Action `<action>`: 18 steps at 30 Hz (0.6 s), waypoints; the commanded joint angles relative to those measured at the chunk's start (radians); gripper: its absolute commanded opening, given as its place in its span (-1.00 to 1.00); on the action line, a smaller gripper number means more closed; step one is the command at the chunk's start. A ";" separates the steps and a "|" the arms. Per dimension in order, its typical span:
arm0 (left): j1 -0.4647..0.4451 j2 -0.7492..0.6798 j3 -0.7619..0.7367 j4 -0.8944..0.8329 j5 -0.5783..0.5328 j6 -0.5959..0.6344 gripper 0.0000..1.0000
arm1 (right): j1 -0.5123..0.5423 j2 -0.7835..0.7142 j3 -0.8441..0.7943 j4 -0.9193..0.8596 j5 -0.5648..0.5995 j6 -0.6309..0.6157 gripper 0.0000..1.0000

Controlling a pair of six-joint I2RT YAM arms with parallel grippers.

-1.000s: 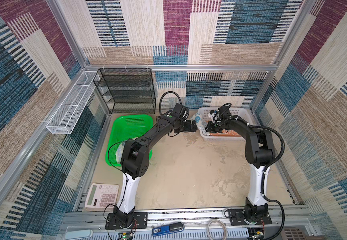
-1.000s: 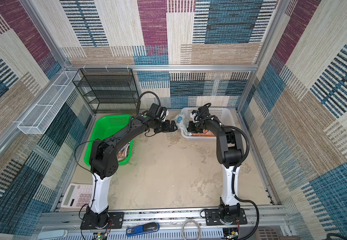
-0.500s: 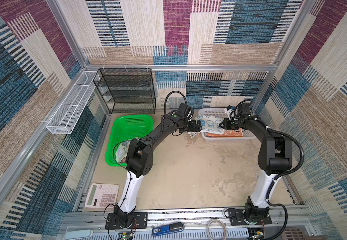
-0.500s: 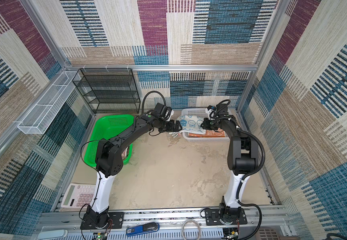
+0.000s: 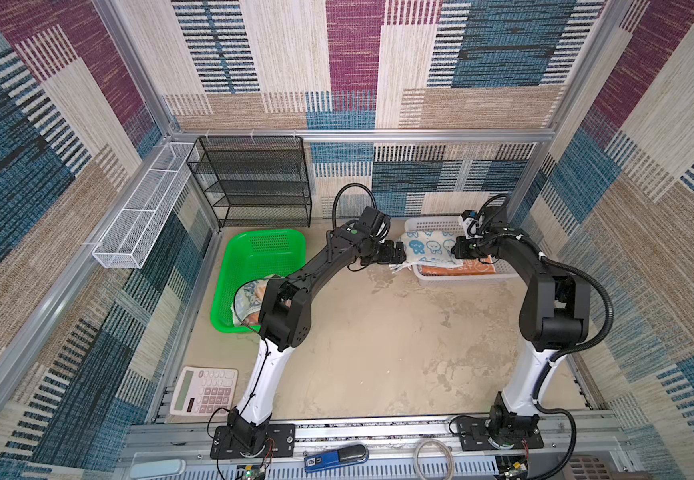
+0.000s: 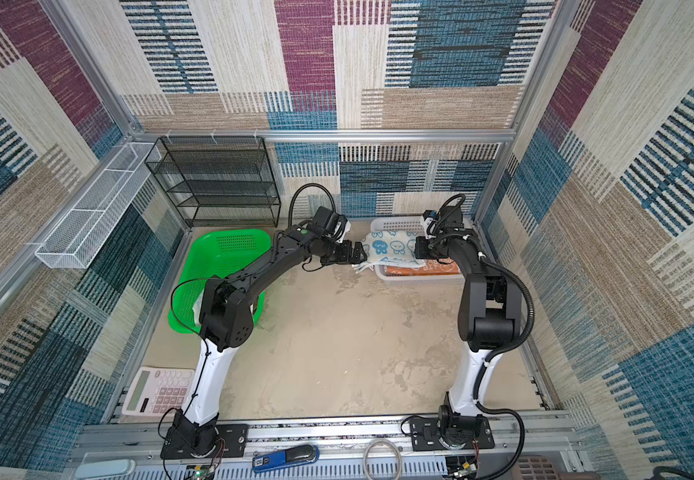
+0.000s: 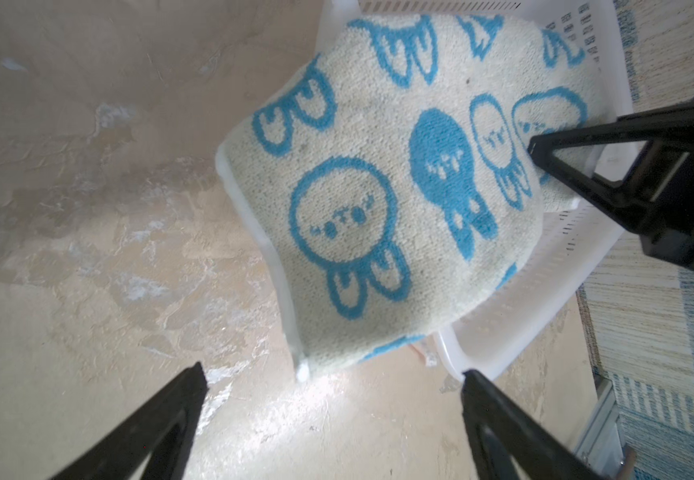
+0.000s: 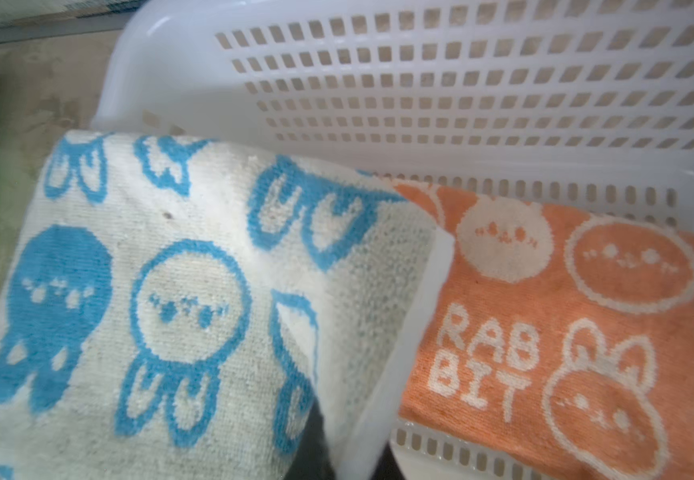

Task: Fold and stack the towels
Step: 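Carry the lifted towel with both grippers over the white basket, then lower the towel onto the orange towel in the white basket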

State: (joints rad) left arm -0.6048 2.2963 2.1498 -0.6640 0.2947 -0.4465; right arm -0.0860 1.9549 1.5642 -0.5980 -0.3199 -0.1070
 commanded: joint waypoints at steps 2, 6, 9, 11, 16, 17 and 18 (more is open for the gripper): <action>-0.003 0.002 0.014 -0.019 0.009 -0.001 0.97 | -0.006 0.021 0.014 0.003 0.128 -0.016 -1.00; -0.004 -0.002 0.014 -0.022 0.001 0.003 0.97 | -0.006 0.045 0.028 -0.015 0.208 -0.021 -1.00; -0.006 0.003 0.021 -0.022 0.006 -0.001 0.97 | -0.007 0.053 0.022 -0.007 0.229 -0.022 -1.00; -0.009 0.007 0.024 -0.021 0.008 -0.003 0.97 | -0.007 0.068 0.032 -0.023 0.214 -0.019 -1.00; -0.012 0.012 0.027 -0.023 0.004 -0.002 0.97 | -0.008 0.086 0.032 -0.026 0.257 -0.016 -1.00; -0.010 0.014 0.025 -0.023 0.006 -0.002 0.97 | -0.007 0.088 0.032 -0.026 0.270 -0.019 -1.00; -0.012 0.013 0.025 -0.023 0.006 -0.003 0.97 | -0.007 0.088 0.032 -0.026 0.278 -0.020 -1.00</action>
State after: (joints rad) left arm -0.6167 2.3062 2.1681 -0.6777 0.2939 -0.4465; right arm -0.0917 2.0396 1.5867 -0.6258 -0.0963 -0.1215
